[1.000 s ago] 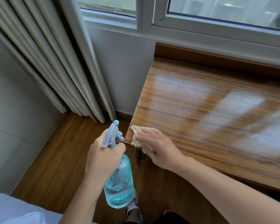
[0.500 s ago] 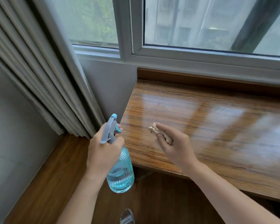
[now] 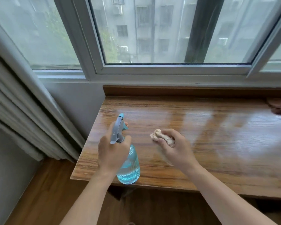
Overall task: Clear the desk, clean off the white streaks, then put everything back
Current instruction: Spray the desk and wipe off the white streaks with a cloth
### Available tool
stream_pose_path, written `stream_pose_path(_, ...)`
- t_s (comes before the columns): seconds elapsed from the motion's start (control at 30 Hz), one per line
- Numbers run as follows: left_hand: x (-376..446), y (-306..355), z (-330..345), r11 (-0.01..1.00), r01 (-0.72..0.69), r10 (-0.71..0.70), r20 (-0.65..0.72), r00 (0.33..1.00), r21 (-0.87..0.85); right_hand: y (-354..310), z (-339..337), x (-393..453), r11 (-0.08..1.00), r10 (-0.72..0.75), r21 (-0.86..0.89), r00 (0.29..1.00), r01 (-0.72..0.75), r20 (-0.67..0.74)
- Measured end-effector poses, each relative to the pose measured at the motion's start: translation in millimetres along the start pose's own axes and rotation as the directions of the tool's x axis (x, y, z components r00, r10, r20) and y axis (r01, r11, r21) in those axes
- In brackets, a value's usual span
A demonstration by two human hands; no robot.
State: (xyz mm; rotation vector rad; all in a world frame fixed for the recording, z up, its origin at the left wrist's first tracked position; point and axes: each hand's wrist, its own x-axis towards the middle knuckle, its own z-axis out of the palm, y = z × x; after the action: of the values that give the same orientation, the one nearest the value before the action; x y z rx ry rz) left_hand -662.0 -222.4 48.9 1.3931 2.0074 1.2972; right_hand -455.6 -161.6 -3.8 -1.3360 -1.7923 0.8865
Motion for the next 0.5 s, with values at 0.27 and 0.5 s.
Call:
stream_pose_path(0.27, 23, 40, 95, 0.985, -0.16, 0.168, 0.186, 0.968, -0.061, 40, -66, 4, 0.987, 0.159, 0.013, 0.972, -0.159, -0.174)
stream_pose_path(0.5, 45, 86, 172, 0.935, -0.312, 0.347, 0.25, 0.904, -0.169, 60, -133, 6, 0.971, 0.239, 0.071, 0.918, -0.229, -0.317)
